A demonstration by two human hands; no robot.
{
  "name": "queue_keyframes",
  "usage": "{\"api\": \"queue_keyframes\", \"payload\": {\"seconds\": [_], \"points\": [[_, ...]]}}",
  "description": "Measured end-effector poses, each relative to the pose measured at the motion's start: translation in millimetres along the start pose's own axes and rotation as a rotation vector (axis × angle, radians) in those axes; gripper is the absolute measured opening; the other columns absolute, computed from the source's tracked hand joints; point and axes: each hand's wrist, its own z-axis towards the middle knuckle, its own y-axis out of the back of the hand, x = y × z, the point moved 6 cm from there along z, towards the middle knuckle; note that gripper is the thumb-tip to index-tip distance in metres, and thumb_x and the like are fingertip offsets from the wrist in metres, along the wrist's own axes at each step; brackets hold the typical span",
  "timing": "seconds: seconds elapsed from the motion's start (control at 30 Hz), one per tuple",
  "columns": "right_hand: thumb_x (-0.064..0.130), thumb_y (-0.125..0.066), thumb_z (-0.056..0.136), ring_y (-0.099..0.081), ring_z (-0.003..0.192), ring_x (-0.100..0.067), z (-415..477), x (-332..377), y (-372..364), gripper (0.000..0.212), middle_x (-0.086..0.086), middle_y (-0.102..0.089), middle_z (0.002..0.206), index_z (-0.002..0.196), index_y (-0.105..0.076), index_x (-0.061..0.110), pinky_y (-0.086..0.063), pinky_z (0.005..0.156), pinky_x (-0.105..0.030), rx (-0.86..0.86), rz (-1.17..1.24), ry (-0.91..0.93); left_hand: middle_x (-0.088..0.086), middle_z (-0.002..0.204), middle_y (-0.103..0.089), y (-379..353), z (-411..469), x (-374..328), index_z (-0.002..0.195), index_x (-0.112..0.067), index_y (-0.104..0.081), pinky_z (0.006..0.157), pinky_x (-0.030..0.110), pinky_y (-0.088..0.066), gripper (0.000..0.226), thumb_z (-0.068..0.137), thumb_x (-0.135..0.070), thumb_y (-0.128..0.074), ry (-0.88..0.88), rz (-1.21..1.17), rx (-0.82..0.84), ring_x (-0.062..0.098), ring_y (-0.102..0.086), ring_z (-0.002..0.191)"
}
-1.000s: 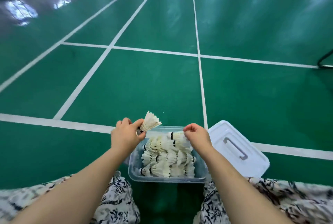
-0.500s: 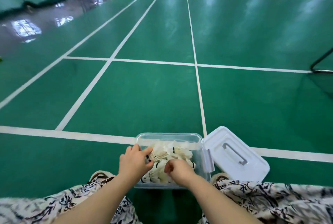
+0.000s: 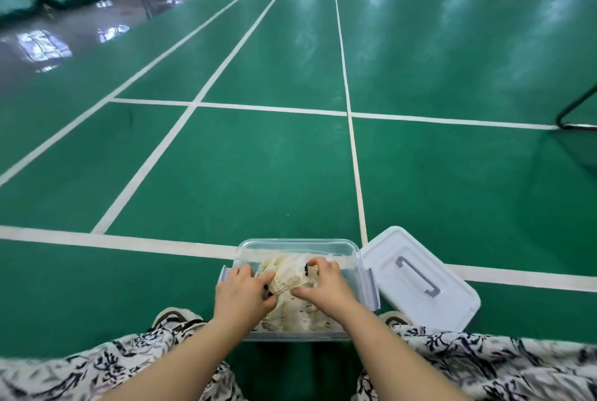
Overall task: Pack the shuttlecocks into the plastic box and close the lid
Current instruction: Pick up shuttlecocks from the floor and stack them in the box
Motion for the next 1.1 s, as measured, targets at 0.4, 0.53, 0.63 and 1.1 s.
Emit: {"api": "queue_keyframes", "payload": {"seconds": [0.4, 0.53, 0.63, 1.1], "points": [[0.020, -0.055, 0.084, -0.034, 0.054, -0.012, -4.6, 2.5, 38.2, 0.040, 0.003, -0.041, 0.059, 0.049, -0.035, 0.017, -0.028, 0.053, -0.028, -0.396, 0.321, 0.001, 0.000, 0.117, -0.054, 5.7, 10.3, -21.2, 0.127, -0.037, -0.044, 0.087, 0.033, -0.043, 0.052, 0.082, -0.064, -0.045, -0.012, -0.065, -0.039, 0.022, -0.046, 0.113], [0.018, -0.052, 0.086, -0.035, 0.058, -0.016, -9.9, -9.6, 44.2, 0.039, 0.001, -0.043, 0.064, 0.051, -0.034, 0.015, -0.029, 0.055, -0.030, -0.508, 0.287, -0.039, 0.001, 0.120, -0.053, -4.7, 11.2, -15.6, 0.127, -0.031, -0.045, 0.089, 0.033, -0.042, 0.045, 0.088, -0.053, -0.048, -0.019, -0.066, 0.003, 0.022, -0.043, 0.115], [0.023, -0.050, 0.086, -0.041, 0.060, -0.016, -8.9, -14.6, 40.9, 0.035, 0.002, -0.047, 0.072, 0.053, -0.039, 0.017, -0.033, 0.056, -0.029, -0.462, 0.105, -0.043, 0.003, 0.123, -0.054, -20.9, 9.5, -6.6, 0.128, -0.025, -0.046, 0.092, 0.033, -0.043, 0.038, 0.091, -0.034, -0.051, 0.006, -0.141, 0.085, 0.022, -0.045, 0.116], [0.031, -0.049, 0.091, -0.044, 0.057, -0.016, -0.5, -38.8, -4.8, 0.046, 0.005, -0.045, 0.051, 0.047, -0.042, 0.018, -0.034, 0.056, -0.027, -0.177, 0.121, -0.199, 0.008, 0.114, -0.061, -10.8, 24.7, 1.4, 0.117, -0.014, -0.059, 0.073, 0.025, -0.033, 0.045, 0.086, 0.008, -0.035, 0.074, -0.364, -0.062, 0.024, -0.052, 0.102]]}}
